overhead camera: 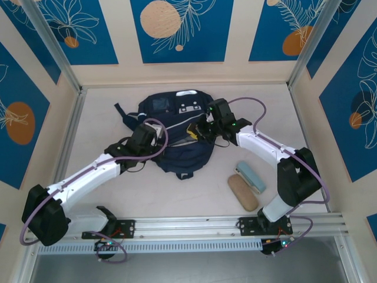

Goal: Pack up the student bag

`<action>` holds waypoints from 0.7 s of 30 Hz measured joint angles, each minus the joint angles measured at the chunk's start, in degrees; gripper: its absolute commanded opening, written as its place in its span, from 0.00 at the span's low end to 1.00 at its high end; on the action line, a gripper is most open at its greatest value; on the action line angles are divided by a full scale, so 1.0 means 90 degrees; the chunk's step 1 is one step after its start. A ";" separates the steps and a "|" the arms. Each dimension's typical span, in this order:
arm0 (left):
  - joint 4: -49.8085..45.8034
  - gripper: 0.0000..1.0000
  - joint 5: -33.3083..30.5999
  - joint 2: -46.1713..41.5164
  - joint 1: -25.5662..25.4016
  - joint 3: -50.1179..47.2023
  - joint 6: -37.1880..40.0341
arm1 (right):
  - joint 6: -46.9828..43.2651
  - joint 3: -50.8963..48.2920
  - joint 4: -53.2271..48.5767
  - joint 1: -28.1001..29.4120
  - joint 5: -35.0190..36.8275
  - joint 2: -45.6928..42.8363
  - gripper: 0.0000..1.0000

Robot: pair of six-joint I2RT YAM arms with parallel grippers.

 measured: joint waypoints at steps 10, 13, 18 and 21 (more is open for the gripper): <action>0.0114 0.00 -0.0355 0.0155 0.0695 -0.0277 0.0005 | -0.0328 0.0024 -0.0002 -0.0223 -0.0546 -0.0002 0.11; 0.0304 0.00 -0.0369 0.0294 0.0988 -0.0274 0.0046 | -0.0457 0.0158 -0.0029 -0.0228 -0.0678 0.0029 0.11; 0.0617 0.00 -0.0204 0.0899 0.1625 -0.0039 0.0053 | -0.0736 0.0673 -0.0078 -0.0221 -0.0957 0.0427 0.11; 0.0758 0.00 -0.0068 0.1452 0.2030 0.0255 0.0053 | -0.0896 0.1098 -0.0061 -0.0185 -0.1151 0.0869 0.11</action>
